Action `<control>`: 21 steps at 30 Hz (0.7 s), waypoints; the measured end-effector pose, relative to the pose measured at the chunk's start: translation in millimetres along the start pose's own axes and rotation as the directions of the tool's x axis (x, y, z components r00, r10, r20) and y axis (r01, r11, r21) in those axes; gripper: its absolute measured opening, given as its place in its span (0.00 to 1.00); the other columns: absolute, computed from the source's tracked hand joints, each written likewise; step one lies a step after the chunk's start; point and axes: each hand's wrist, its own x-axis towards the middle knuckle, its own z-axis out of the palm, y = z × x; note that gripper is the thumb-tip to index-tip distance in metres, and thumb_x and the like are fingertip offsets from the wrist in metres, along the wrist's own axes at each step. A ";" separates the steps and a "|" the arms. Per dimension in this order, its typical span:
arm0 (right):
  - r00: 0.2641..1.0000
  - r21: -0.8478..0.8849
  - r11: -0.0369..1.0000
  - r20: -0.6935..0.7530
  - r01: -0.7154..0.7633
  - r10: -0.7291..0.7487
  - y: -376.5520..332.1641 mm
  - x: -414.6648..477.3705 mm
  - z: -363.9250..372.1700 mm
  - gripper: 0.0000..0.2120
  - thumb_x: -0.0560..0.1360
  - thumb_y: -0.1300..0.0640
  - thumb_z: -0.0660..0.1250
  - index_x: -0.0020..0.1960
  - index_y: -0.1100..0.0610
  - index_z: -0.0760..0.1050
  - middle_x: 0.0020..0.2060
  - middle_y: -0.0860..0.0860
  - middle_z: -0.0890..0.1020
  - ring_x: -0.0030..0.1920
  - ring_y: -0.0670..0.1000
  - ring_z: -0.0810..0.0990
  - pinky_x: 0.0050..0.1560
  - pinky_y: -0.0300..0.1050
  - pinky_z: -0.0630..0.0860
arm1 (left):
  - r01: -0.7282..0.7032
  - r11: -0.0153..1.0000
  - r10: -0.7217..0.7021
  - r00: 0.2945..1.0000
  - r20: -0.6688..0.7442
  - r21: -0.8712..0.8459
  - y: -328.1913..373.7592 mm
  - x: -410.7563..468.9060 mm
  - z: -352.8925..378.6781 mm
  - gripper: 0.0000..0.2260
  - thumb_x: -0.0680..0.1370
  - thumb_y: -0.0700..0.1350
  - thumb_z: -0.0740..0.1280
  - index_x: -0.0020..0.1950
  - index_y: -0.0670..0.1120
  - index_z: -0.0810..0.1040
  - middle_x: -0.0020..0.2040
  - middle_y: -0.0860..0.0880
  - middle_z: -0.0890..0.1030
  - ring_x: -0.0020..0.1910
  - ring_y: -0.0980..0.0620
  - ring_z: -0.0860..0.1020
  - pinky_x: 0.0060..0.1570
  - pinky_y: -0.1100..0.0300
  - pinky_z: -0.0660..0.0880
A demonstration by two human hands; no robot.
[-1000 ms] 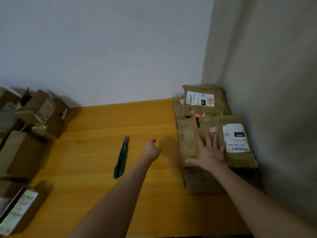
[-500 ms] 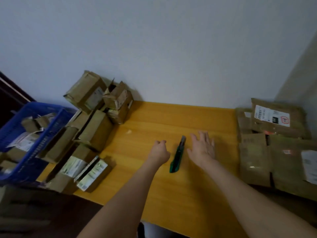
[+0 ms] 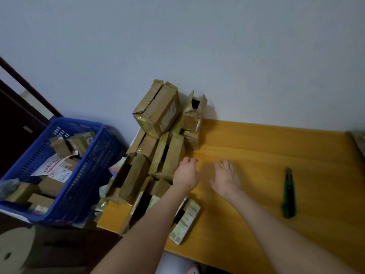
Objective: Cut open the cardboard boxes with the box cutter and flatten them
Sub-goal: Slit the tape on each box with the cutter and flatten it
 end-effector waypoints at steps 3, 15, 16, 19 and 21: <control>1.000 0.017 1.000 0.008 0.017 -0.017 -30.3 6.9 6.0 0.27 0.78 0.49 0.62 0.74 0.52 0.60 0.73 0.55 0.58 0.74 0.56 0.55 0.70 0.52 0.62 | -0.008 1.000 0.009 0.996 -0.087 0.012 -32.8 2.9 -18.1 0.20 0.79 0.41 0.62 0.71 0.47 0.69 0.69 0.46 0.69 0.65 0.47 0.72 0.60 0.53 0.76; 0.995 0.087 0.995 0.089 -0.043 0.035 -55.9 8.0 38.8 0.28 0.78 0.49 0.64 0.75 0.54 0.58 0.72 0.56 0.58 0.72 0.57 0.59 0.68 0.51 0.67 | -0.078 0.972 0.119 0.977 -0.176 0.223 -81.1 -7.1 -25.3 0.16 0.80 0.44 0.61 0.68 0.47 0.73 0.66 0.46 0.70 0.66 0.47 0.68 0.65 0.54 0.69; 0.995 0.093 0.994 0.085 -0.058 0.050 -54.0 7.3 40.7 0.28 0.78 0.49 0.64 0.75 0.54 0.58 0.73 0.56 0.58 0.72 0.57 0.60 0.68 0.51 0.67 | -0.089 0.969 0.129 0.977 -0.168 0.229 -79.5 -6.7 -24.9 0.16 0.80 0.44 0.61 0.67 0.47 0.73 0.66 0.46 0.70 0.66 0.47 0.68 0.66 0.54 0.68; 0.990 0.117 0.986 0.092 -0.115 0.105 -47.9 5.5 46.1 0.28 0.78 0.48 0.63 0.75 0.54 0.59 0.73 0.55 0.59 0.71 0.58 0.62 0.66 0.52 0.68 | -0.150 0.951 0.201 0.964 -0.173 0.270 -74.4 -3.4 -26.4 0.15 0.79 0.43 0.61 0.66 0.47 0.74 0.64 0.46 0.72 0.64 0.47 0.68 0.63 0.54 0.70; 0.983 0.120 0.979 0.104 -0.163 0.151 -45.6 3.7 48.1 0.28 0.79 0.47 0.62 0.75 0.54 0.59 0.71 0.55 0.62 0.70 0.58 0.66 0.64 0.52 0.70 | -0.277 0.921 0.319 0.940 -0.120 0.275 -69.8 -0.5 -26.4 0.15 0.79 0.42 0.62 0.66 0.46 0.74 0.63 0.46 0.72 0.61 0.48 0.70 0.56 0.57 0.74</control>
